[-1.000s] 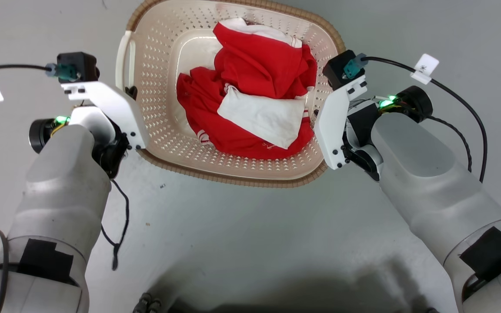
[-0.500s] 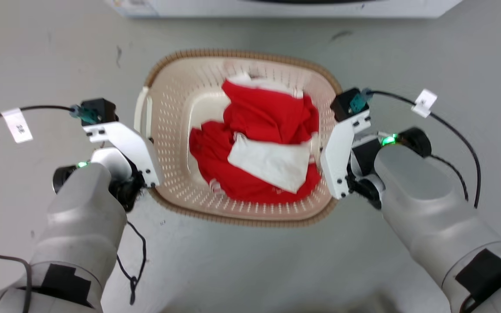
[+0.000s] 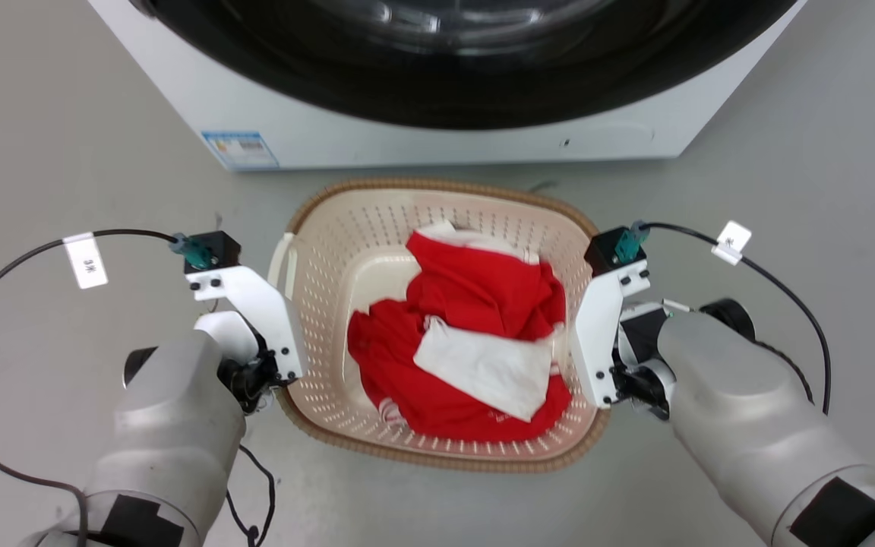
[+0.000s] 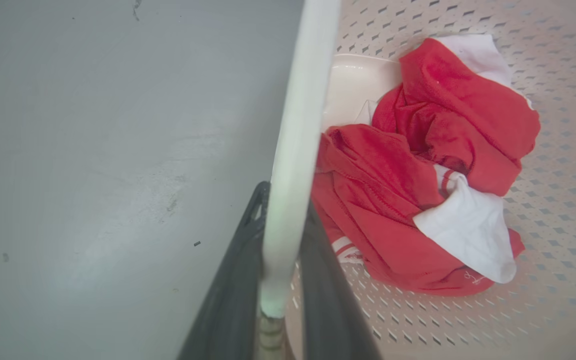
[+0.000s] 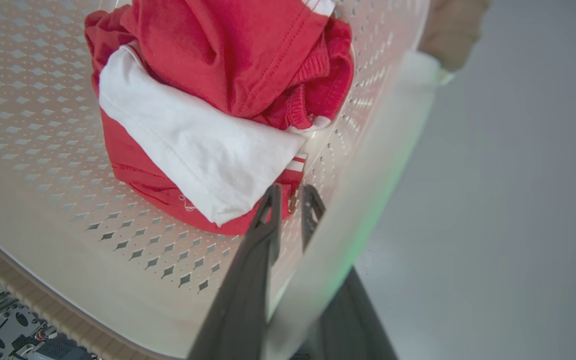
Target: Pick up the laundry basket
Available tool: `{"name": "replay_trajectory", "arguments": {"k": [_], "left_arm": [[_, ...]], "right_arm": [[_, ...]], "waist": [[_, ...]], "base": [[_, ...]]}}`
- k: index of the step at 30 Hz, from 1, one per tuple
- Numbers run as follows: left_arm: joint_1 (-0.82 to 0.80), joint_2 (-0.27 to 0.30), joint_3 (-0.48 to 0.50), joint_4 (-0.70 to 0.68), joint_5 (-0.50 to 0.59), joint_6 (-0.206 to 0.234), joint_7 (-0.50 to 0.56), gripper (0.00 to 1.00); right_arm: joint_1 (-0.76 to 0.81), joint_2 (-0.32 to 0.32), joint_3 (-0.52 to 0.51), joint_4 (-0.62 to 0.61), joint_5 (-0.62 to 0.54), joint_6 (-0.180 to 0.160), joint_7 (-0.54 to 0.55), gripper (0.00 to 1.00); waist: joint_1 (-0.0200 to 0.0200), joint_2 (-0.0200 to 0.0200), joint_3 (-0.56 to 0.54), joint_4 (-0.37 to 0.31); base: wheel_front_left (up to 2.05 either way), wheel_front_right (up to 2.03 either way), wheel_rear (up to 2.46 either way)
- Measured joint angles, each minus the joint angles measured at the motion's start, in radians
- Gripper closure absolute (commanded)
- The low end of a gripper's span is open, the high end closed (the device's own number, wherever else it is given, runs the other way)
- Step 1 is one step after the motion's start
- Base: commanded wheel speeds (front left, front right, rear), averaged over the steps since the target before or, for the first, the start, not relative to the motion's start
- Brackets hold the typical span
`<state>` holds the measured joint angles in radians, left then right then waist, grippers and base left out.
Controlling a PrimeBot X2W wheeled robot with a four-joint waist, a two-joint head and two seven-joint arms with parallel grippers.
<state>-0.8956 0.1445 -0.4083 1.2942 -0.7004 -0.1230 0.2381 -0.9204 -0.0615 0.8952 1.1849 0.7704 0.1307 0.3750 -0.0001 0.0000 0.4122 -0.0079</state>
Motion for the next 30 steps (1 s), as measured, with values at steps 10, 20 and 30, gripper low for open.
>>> {"name": "replay_trajectory", "arguments": {"k": [10,20,30], "left_arm": [[0.053,-0.026,-0.024,0.002,-0.017,0.009,0.174,1.0],[0.085,-0.032,-0.034,0.004,-0.029,0.026,0.277,1.0],[0.128,-0.043,-0.04,0.005,-0.048,0.04,0.358,1.0]], "right_arm": [[0.06,-0.006,0.041,0.02,0.076,-0.002,0.115,1.0],[0.094,-0.014,0.075,0.01,0.156,-0.002,0.212,1.0],[0.148,-0.032,0.11,-0.003,0.216,-0.002,0.254,1.0]], "waist": [[-0.0001,0.0,-0.164,-0.009],[-0.0001,0.0,-0.296,-0.005],[-0.0001,0.0001,-0.394,0.002]], "base": [[0.0,0.0,0.0],[0.0,0.0,0.0],[0.0,0.0,0.0]]}}
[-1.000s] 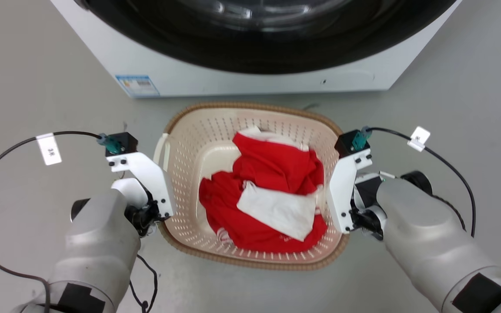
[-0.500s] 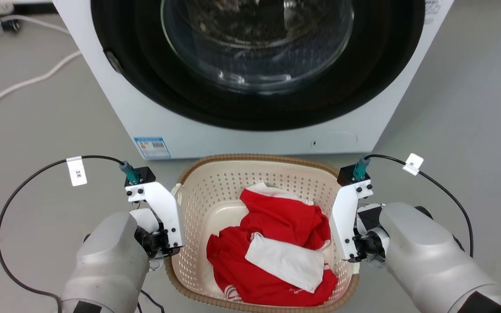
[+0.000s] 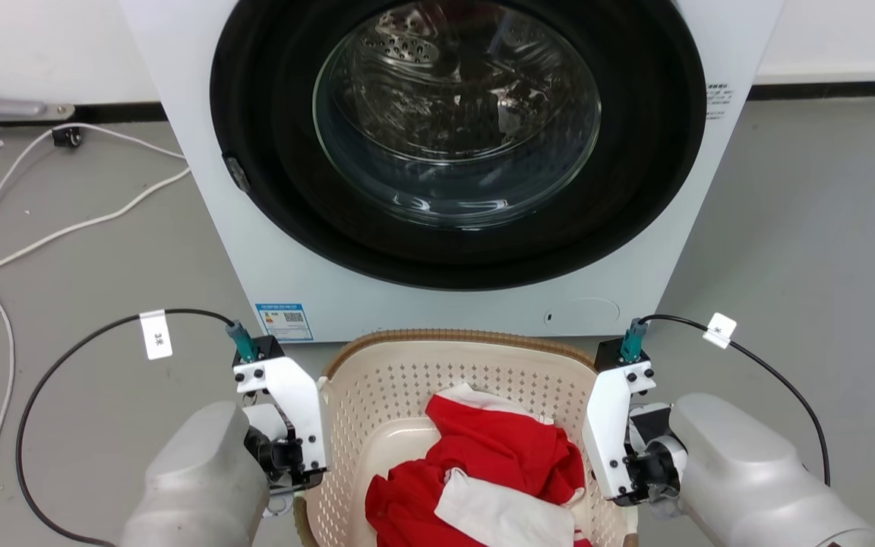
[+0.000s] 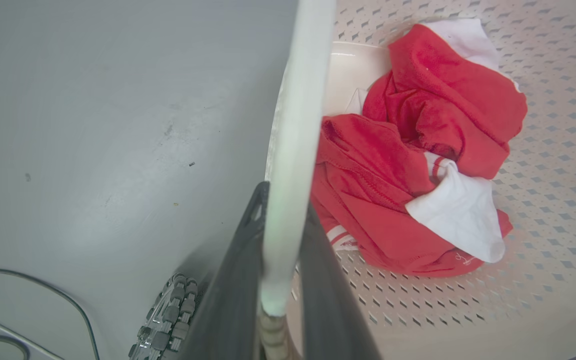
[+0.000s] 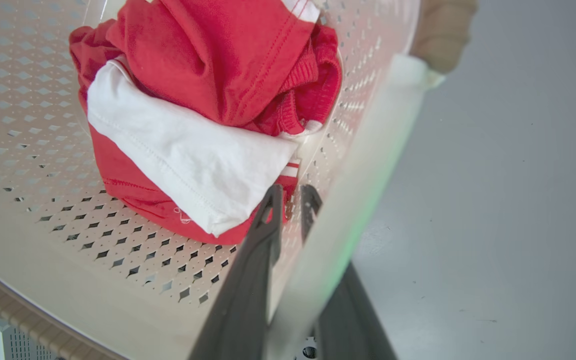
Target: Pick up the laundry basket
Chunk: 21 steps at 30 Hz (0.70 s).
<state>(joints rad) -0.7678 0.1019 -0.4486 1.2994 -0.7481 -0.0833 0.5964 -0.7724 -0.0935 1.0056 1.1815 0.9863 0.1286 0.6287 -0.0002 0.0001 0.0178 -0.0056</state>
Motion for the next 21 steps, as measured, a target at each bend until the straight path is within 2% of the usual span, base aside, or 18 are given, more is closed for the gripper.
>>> {"name": "replay_trajectory", "arguments": {"k": [21], "left_arm": [[0.067,-0.016,-0.018,0.001,-0.039,0.022,0.056,1.0]], "right_arm": [[0.046,-0.008,0.051,0.014,0.069,-0.004,-0.026,1.0]], "waist": [[0.0001,0.0,-0.062,0.014]], "base": [[0.0,0.0,0.0]]}}
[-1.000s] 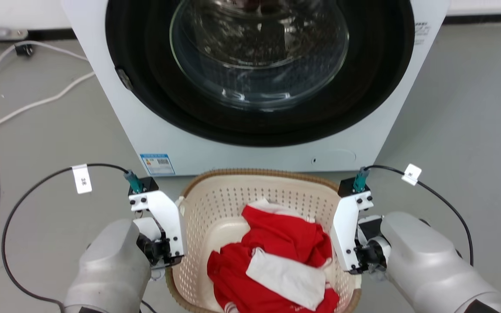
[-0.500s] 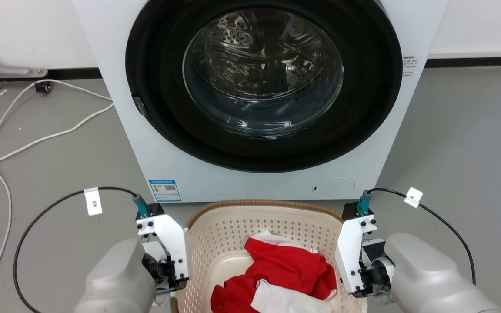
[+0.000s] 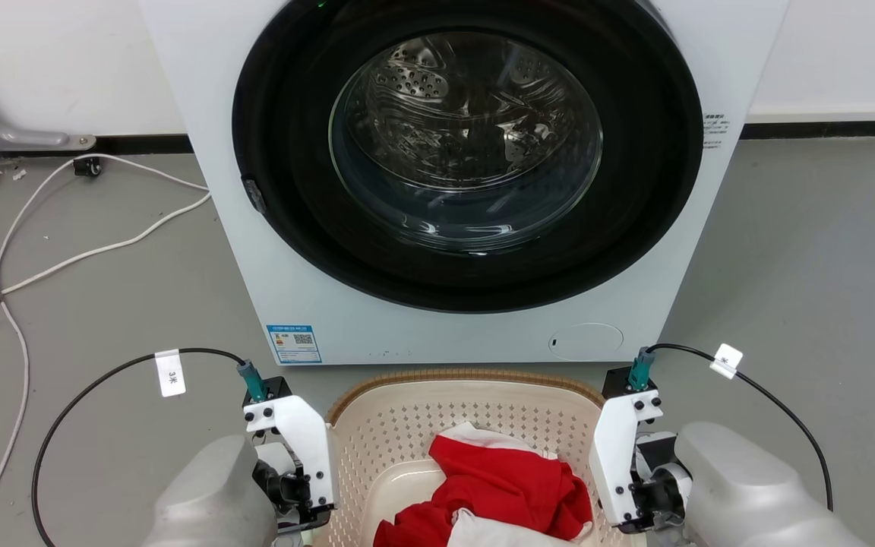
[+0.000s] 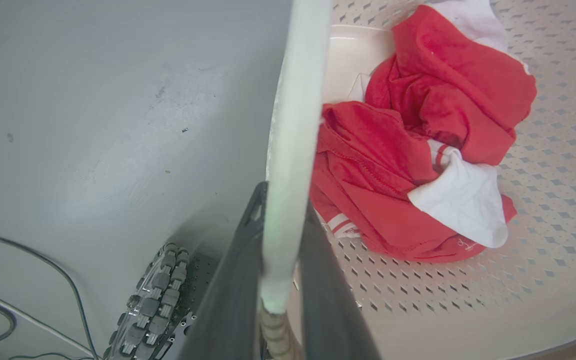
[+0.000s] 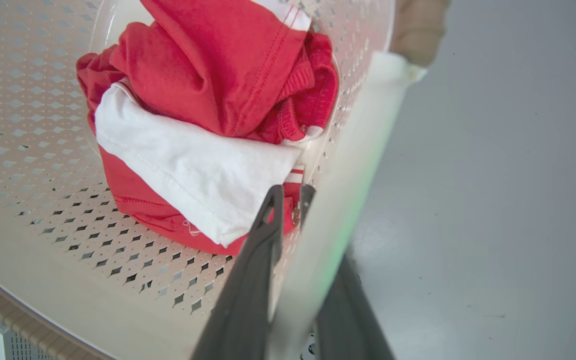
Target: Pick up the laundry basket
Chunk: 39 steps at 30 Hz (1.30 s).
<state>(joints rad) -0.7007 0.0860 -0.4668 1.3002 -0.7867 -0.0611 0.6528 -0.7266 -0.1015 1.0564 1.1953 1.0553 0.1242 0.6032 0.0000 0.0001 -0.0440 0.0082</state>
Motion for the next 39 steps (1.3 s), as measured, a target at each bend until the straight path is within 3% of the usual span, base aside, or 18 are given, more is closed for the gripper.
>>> {"name": "replay_trajectory", "arguments": {"k": [39], "left_arm": [[0.002,0.001,-0.023,0.001,-0.021,0.001,-0.031,1.0]], "right_arm": [[-0.003,0.0,0.081,0.011,0.073,-0.001,-0.036,1.0]], "waist": [[0.0001,-0.0001,0.018,0.002]], "base": [[0.0,0.0,0.0]]}}
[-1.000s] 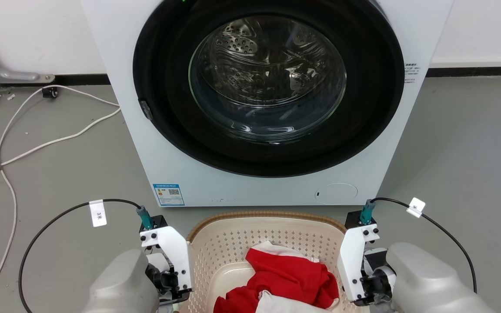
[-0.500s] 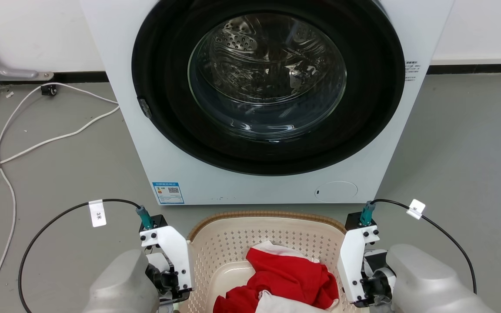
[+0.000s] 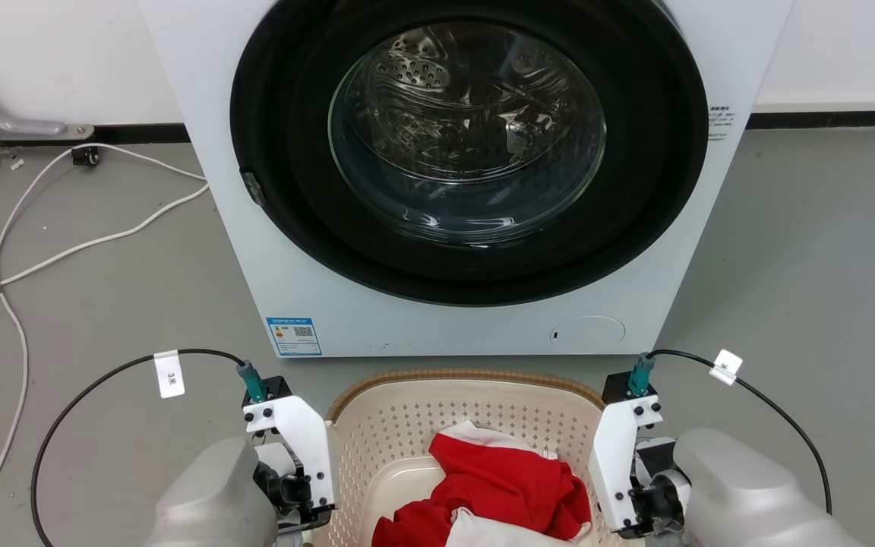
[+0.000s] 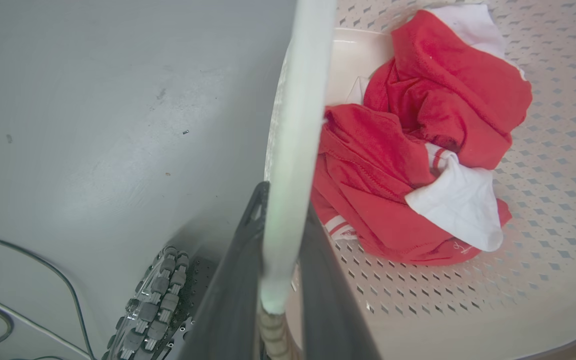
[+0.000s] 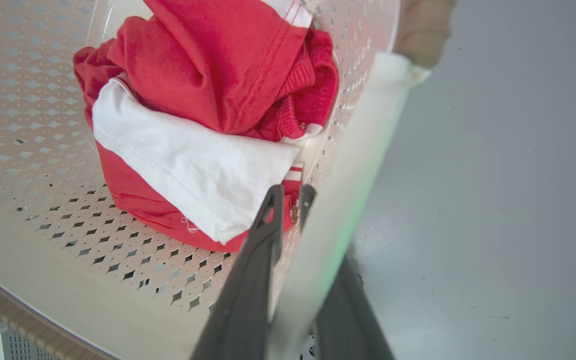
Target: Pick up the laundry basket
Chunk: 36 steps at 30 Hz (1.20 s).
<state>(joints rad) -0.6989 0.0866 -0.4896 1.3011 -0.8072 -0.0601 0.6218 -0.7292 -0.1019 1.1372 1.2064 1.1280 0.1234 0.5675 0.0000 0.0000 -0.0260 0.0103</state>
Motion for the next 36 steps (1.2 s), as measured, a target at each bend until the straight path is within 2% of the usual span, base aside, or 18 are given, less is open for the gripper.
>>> {"name": "replay_trajectory", "arguments": {"k": [36], "left_arm": [[0.007,0.002,-0.013,0.0,-0.026,-0.001,-0.016,1.0]], "right_arm": [[-0.004,0.0,0.059,0.011,0.05,0.0,-0.023,1.0]], "waist": [[0.0,0.0,0.002,-0.001]], "base": [[0.0,0.0,0.0]]}}
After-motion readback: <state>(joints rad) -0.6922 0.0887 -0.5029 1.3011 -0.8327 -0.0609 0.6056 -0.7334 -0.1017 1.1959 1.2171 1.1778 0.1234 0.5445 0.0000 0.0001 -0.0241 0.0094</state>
